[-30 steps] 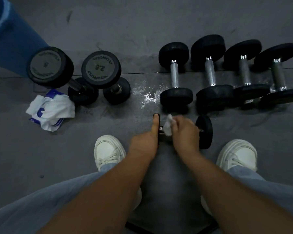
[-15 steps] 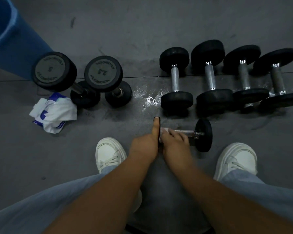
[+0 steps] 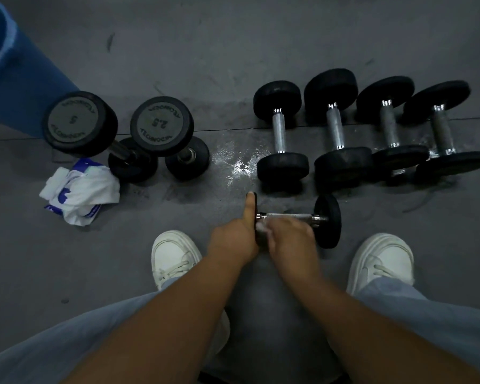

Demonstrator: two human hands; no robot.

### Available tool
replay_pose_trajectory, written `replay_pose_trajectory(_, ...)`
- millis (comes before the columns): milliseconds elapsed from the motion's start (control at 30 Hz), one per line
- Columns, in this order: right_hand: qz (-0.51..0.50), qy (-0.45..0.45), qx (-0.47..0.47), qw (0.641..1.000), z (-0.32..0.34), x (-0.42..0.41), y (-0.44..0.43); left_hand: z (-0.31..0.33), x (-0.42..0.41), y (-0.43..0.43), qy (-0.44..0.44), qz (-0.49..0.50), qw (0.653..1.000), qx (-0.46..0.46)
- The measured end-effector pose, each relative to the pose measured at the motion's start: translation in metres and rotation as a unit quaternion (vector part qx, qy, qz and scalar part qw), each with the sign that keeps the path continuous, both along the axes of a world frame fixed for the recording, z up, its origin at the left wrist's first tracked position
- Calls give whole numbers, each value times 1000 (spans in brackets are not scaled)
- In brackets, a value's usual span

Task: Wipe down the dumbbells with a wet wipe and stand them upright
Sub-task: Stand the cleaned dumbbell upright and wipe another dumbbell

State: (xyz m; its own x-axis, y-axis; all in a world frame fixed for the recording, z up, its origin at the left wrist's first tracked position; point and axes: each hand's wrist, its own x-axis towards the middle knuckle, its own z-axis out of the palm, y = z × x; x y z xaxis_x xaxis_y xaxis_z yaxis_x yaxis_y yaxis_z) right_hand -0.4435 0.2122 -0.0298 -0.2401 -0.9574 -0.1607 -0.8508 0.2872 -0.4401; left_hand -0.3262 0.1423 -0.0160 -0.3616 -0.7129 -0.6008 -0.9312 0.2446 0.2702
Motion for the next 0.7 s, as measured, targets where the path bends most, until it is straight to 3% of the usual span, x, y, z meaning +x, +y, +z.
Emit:
replay_pose_trajectory(133,-69,-19,2,997,-2,-17,-63,-1,2,2,-11,-12,1000,-9)
replay_pose_trajectory(267,16,34,30,999,-11,9,-37,3,1,0,16,2,1000,10)
replay_pose_trajectory(400,49,51,-46,996,-12,7,-12,3,0,-1,7,8,1000,22)
replay_pose_trajectory(533,45,34,40,998,-7,-3,-32,5,0,-2,1,3,1000,15)
replay_pose_trajectory(633,166,64,94,980,7,7,-17,4,0,0,11,3,1000,12)
replay_pose_trajectory(700,314,131,118,933,30,-9,-13,4,0,-1,1,3,1000,24)
